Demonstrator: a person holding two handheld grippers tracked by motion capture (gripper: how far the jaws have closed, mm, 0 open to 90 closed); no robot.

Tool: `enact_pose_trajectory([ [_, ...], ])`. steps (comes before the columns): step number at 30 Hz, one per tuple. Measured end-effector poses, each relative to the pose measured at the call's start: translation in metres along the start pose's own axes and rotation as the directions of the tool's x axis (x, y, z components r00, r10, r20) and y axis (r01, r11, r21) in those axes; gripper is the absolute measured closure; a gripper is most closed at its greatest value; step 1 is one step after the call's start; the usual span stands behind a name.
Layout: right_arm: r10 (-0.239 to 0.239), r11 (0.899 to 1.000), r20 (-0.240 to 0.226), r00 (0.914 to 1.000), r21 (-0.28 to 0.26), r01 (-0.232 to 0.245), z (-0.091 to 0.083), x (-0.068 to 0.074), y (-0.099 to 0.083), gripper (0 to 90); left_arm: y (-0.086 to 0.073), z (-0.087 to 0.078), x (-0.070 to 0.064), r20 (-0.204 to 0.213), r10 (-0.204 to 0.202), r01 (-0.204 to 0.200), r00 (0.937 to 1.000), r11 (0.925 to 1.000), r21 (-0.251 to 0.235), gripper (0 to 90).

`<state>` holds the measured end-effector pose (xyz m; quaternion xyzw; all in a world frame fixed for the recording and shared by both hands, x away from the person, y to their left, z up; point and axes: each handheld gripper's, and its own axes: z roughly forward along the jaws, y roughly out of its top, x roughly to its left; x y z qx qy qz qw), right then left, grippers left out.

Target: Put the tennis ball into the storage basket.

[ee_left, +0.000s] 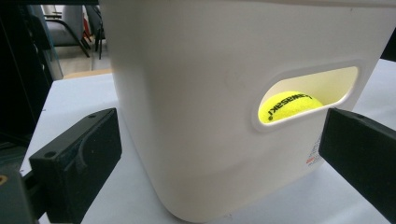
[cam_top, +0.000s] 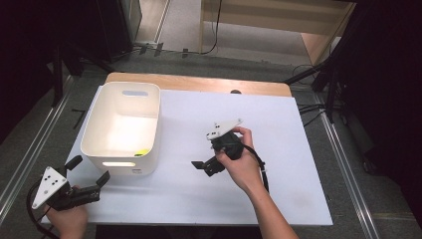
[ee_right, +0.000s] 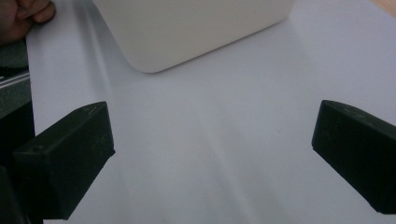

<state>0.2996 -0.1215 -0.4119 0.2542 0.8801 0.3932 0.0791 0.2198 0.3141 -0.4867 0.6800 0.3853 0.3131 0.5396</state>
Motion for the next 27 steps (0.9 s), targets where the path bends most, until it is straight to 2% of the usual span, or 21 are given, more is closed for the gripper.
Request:
enact_pose_trajectory([
  [6,0.038,0.999,0.016,0.9992,-0.025,-0.037,-0.009,-0.003,-0.020,0.0,0.000,0.000,0.000,-0.001,0.001,-0.001,1.0000,1.0000,0.001,0.0],
  [14,0.064,0.997,0.037,0.9973,-0.049,-0.062,-0.017,-0.007,-0.040,0.0,0.000,0.001,-0.001,-0.001,-0.002,0.002,1.0000,1.0000,-0.003,0.0],
  [22,0.104,0.992,0.061,0.9927,-0.081,-0.099,-0.030,-0.011,-0.066,0.0,0.000,0.001,-0.001,-0.003,0.003,-0.003,1.0000,1.0000,0.003,0.0],
  [27,0.136,0.986,0.089,0.9867,-0.111,-0.126,-0.039,-0.014,-0.086,0.0,0.000,0.000,-0.001,-0.003,0.001,-0.001,1.0000,1.0000,0.002,0.0],
])
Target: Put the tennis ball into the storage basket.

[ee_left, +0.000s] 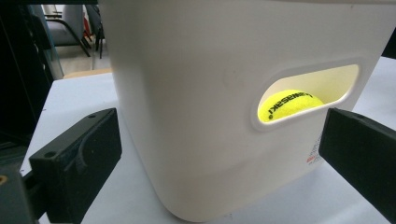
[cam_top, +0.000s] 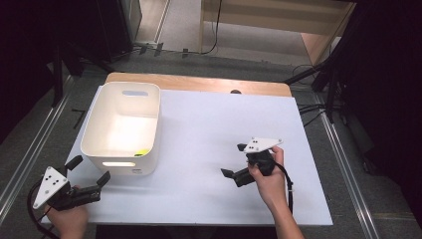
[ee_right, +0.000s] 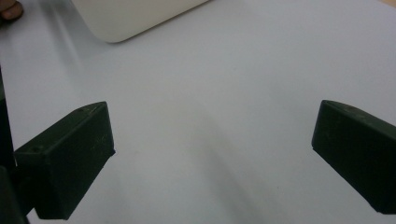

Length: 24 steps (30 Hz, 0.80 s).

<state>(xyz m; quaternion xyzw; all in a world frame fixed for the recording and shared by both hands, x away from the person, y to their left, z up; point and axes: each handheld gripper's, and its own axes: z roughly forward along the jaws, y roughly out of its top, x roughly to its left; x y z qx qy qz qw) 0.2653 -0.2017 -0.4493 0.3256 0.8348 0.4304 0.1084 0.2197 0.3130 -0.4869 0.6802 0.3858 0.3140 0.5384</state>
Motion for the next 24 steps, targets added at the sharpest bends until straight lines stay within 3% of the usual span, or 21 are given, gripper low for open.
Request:
enact_pose_trajectory([
  [8,0.056,0.998,0.026,0.9981,-0.031,-0.055,-0.015,-0.012,-0.034,0.0,0.000,0.000,0.000,0.002,0.003,-0.003,1.0000,1.0000,-0.002,0.0],
  [24,0.121,0.989,0.093,0.9882,-0.099,-0.112,-0.050,-0.028,-0.071,0.0,0.000,0.000,-0.001,-0.001,0.008,-0.008,1.0000,1.0000,0.001,0.0],
])
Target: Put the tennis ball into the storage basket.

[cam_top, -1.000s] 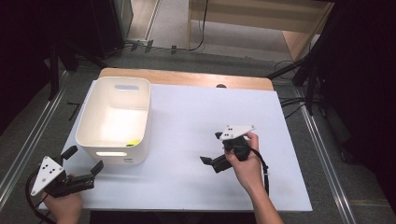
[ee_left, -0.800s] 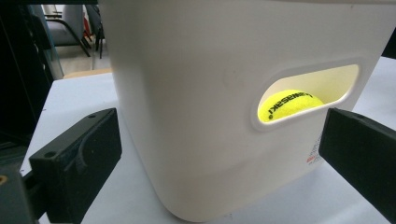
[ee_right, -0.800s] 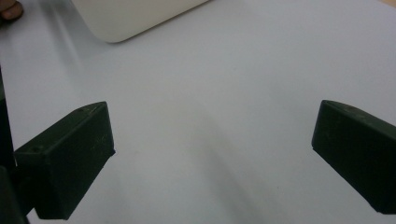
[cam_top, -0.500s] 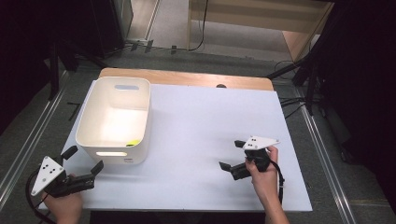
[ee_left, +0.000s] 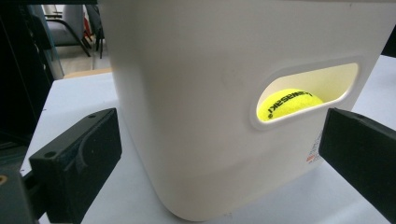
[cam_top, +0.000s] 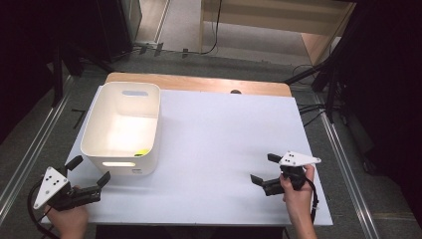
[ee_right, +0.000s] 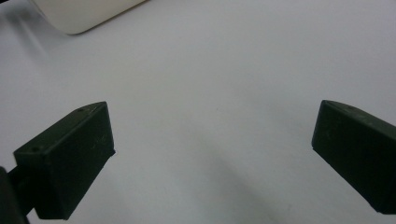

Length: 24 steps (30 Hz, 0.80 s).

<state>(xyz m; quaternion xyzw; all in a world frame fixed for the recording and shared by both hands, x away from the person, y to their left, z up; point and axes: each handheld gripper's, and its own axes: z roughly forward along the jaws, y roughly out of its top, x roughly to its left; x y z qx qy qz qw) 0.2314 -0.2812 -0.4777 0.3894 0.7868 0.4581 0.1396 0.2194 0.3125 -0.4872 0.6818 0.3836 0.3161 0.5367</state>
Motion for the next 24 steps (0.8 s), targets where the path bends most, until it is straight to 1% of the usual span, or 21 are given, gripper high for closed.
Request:
enact_pose_trajectory([
  [1,0.013,1.000,0.008,0.9999,-0.010,-0.013,-0.004,-0.002,-0.004,0.0,0.000,0.000,0.000,0.002,0.002,-0.002,1.0000,1.0000,0.000,0.0],
  [3,0.019,1.000,0.011,0.9998,-0.010,-0.019,-0.006,-0.004,-0.006,0.0,0.000,0.000,0.000,0.002,0.001,-0.001,1.0000,1.0000,0.001,0.0],
  [4,0.024,0.999,0.030,0.9993,-0.024,-0.023,-0.010,-0.005,-0.009,0.0,0.000,0.000,0.000,0.002,0.000,0.000,1.0000,1.0000,0.000,0.0],
  [8,0.037,0.998,0.047,0.9982,-0.046,-0.035,-0.015,-0.008,-0.015,0.0,0.000,0.000,0.000,0.003,-0.005,0.005,1.0000,1.0000,-0.005,0.0],
  [11,0.053,0.997,0.060,0.9967,-0.063,-0.050,-0.021,-0.012,-0.025,0.0,0.000,0.000,0.000,0.004,-0.001,0.001,1.0000,1.0000,-0.002,0.0],
  [13,0.057,0.996,0.063,0.9964,-0.072,-0.053,-0.022,-0.013,-0.026,0.0,0.000,0.000,0.001,0.005,-0.001,0.001,1.0000,1.0000,-0.002,0.0],
  [14,0.069,0.992,0.072,0.9950,-0.107,-0.061,-0.027,-0.015,-0.031,0.0,0.000,0.001,0.000,0.006,-0.006,0.006,1.0000,1.0000,-0.005,0.0],
  [15,0.069,0.992,0.072,0.9950,-0.107,-0.061,-0.027,-0.015,-0.031,0.0,0.000,0.001,0.001,0.005,-0.008,0.008,1.0000,1.0000,-0.005,0.0],
  [16,0.070,0.991,0.073,0.9948,-0.118,-0.061,-0.029,-0.016,-0.032,0.0,0.000,0.001,0.000,0.004,-0.011,0.011,0.9999,0.9999,-0.006,0.0],
  [18,0.078,0.984,0.079,0.9939,-0.168,-0.063,-0.036,-0.021,-0.039,0.0,0.000,0.001,0.001,0.005,-0.012,0.012,0.9999,0.9999,-0.006,0.0],
  [19,0.078,0.984,0.079,0.9939,-0.168,-0.063,-0.036,-0.021,-0.039,0.0,0.000,0.001,0.001,0.004,-0.012,0.012,0.9999,0.9999,-0.005,0.0],
  [21,0.075,0.977,0.092,0.9930,-0.205,-0.055,-0.041,-0.025,-0.047,0.0,0.000,0.001,0.001,0.003,-0.011,0.011,0.9999,0.9999,-0.004,0.0],
  [22,0.075,0.977,0.092,0.9930,-0.205,-0.055,-0.041,-0.025,-0.047,0.0,0.000,0.001,0.001,0.003,-0.012,0.012,0.9999,0.9999,-0.005,0.0],
  [23,0.085,0.973,0.091,0.9922,-0.222,-0.063,-0.043,-0.025,-0.049,0.0,0.000,0.001,0.001,0.004,-0.012,0.012,0.9999,0.9999,-0.005,0.0],
  [24,0.091,0.965,0.093,0.9915,-0.253,-0.065,-0.046,-0.029,-0.053,0.0,0.000,0.001,0.001,0.004,-0.011,0.011,0.9999,0.9999,-0.004,0.0],
])
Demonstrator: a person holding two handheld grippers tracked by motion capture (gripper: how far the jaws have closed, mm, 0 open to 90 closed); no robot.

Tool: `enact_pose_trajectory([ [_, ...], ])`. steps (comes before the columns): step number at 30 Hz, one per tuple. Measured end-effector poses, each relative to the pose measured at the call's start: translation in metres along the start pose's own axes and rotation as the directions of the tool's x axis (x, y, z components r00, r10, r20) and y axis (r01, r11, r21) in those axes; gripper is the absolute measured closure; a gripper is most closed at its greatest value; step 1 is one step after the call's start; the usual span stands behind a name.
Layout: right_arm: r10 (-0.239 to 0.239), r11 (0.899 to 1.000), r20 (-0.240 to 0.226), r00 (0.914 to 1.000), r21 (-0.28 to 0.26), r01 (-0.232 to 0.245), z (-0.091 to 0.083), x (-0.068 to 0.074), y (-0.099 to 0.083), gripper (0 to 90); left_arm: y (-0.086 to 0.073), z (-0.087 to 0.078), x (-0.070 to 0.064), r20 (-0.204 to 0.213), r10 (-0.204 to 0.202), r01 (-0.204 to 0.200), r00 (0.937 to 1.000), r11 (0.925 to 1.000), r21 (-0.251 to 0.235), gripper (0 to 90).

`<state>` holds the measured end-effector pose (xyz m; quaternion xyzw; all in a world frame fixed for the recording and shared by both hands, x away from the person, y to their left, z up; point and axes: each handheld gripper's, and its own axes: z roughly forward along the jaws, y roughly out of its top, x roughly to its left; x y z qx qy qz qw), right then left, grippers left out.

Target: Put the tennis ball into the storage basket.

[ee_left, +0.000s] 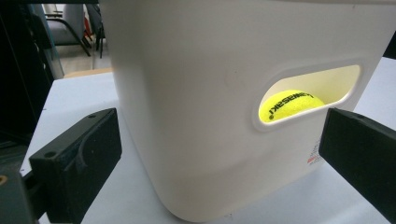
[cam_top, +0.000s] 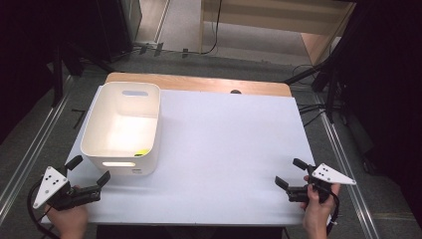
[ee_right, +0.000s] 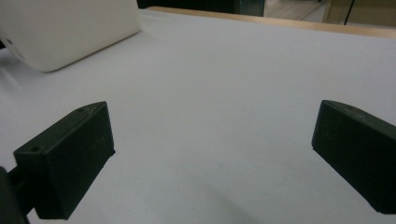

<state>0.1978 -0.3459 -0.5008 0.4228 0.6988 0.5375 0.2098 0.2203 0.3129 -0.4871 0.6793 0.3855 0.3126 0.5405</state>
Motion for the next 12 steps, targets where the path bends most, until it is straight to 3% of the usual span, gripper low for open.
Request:
enact_pose_trajectory([
  [5,0.017,0.999,0.010,0.9998,-0.051,-0.017,-0.0067,-0.0062,-0.0033,0.0,0.0000,-0.0003,0.0000,-0.001,0.000,0.000,1.0000,1.0000,-0.001,0.0],
  [12,0.042,0.998,0.019,0.9989,-0.045,-0.041,-0.0085,-0.0090,-0.0063,0.0,0.0000,0.0003,-0.0002,-0.003,0.003,-0.003,1.0000,1.0000,0.003,0.0],
])
